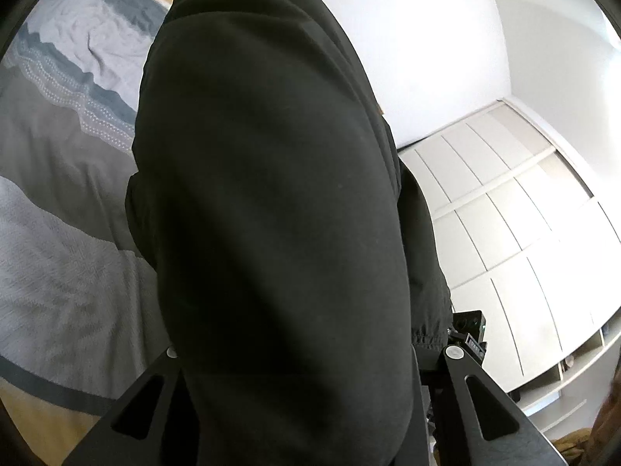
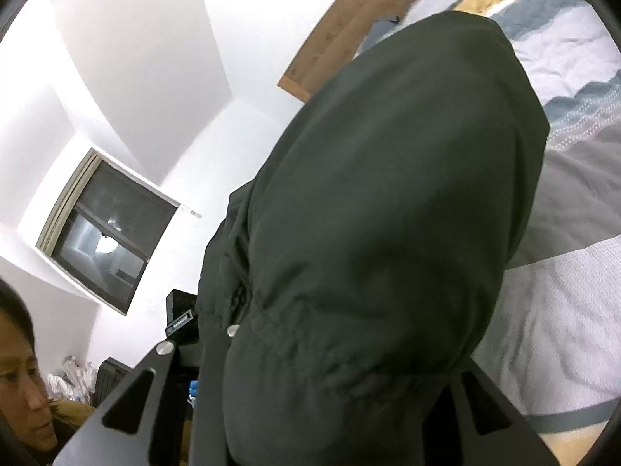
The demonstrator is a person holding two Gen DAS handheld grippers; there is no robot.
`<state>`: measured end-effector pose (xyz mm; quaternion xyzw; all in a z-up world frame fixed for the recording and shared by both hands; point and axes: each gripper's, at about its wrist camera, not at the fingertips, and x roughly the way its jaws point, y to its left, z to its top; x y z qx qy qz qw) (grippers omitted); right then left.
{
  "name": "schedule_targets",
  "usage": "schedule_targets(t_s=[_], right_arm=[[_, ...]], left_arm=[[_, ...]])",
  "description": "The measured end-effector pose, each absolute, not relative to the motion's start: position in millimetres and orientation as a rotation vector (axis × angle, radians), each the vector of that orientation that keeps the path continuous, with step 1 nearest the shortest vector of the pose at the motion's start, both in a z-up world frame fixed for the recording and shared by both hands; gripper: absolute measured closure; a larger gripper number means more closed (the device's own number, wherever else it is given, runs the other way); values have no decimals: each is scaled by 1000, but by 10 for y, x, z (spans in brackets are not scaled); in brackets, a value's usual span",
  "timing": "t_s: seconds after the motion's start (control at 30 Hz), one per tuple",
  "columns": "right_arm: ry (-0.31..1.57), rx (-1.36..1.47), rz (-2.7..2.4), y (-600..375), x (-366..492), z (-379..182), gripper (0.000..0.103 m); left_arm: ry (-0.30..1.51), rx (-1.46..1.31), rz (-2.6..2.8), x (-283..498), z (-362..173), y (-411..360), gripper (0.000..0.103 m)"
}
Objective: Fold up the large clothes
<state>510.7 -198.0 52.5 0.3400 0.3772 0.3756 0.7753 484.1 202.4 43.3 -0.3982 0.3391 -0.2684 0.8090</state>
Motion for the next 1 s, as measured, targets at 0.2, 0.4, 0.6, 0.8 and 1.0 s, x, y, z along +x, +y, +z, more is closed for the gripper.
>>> schedule_targets(t_s=[0.2, 0.4, 0.6, 0.8, 1.0], right_arm=[[827, 736, 777, -2082, 4988, 302, 78], [858, 756, 717, -2279, 4909, -397, 77], [840, 704, 671, -2445, 4826, -578, 62], [818, 699, 581, -2601, 4691, -613, 30], [831, 711, 387, -2837, 4438, -572, 28]], left_arm=[[776, -806, -544, 4828, 19, 1940, 80], [800, -766, -511, 4821, -474, 2041, 78], [810, -724, -502, 4917, -612, 2205, 60], [799, -686, -482, 4489, -603, 2459, 39], [804, -693, -307, 4290, -553, 2753, 17]])
